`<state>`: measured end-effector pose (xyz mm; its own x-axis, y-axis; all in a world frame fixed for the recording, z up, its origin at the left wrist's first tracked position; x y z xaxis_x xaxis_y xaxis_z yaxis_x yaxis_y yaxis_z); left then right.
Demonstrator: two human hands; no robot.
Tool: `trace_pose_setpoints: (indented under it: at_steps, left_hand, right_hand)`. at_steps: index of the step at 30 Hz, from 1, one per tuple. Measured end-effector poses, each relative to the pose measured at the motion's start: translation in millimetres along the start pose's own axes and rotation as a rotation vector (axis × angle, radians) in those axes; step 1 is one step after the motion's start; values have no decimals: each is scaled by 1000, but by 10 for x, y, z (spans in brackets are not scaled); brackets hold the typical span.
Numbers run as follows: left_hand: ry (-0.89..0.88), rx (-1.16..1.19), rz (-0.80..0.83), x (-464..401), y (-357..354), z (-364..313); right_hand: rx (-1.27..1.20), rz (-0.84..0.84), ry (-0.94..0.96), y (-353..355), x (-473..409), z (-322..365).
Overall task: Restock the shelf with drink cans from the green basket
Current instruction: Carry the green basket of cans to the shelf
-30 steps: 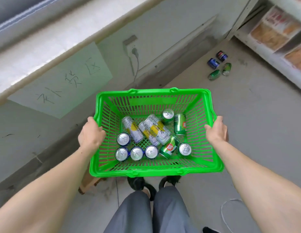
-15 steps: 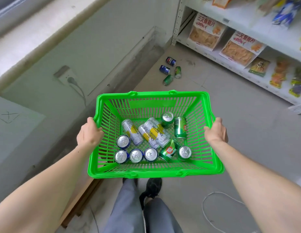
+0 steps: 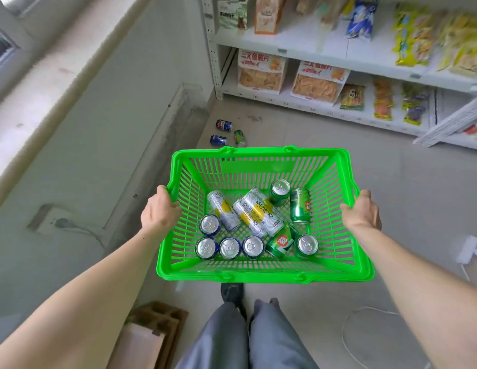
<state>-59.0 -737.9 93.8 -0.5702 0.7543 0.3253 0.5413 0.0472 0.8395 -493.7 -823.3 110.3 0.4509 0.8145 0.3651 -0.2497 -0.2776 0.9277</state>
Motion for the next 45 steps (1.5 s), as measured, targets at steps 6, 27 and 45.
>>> trace_pose_setpoints:
  at_steps: [6,27,45]
  left_hand:
    - [-76,-47,30,-545,-68,-618]
    - [-57,-77,109,-2373,-794,-2541]
    - [-121,-132,150,-4376,-1251,-4192]
  right_hand:
    - [-41,4,-79,130,-405,26]
    - [-4,64,-134,695,-2773,748]
    - [-46,93,-216,951,-4732,1725]
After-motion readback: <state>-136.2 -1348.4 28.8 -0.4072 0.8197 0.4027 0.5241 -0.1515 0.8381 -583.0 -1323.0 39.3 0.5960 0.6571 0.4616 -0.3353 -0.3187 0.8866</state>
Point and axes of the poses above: each hand's wrist, its own x-axis away from the middle knuckle, its own y-axis out of the back of the hand, z = x × y, the point moved 4 cm from there along -x, towards the middle knuckle, and after that the axes turned 13 degrees about x, right-handed, at the moved point
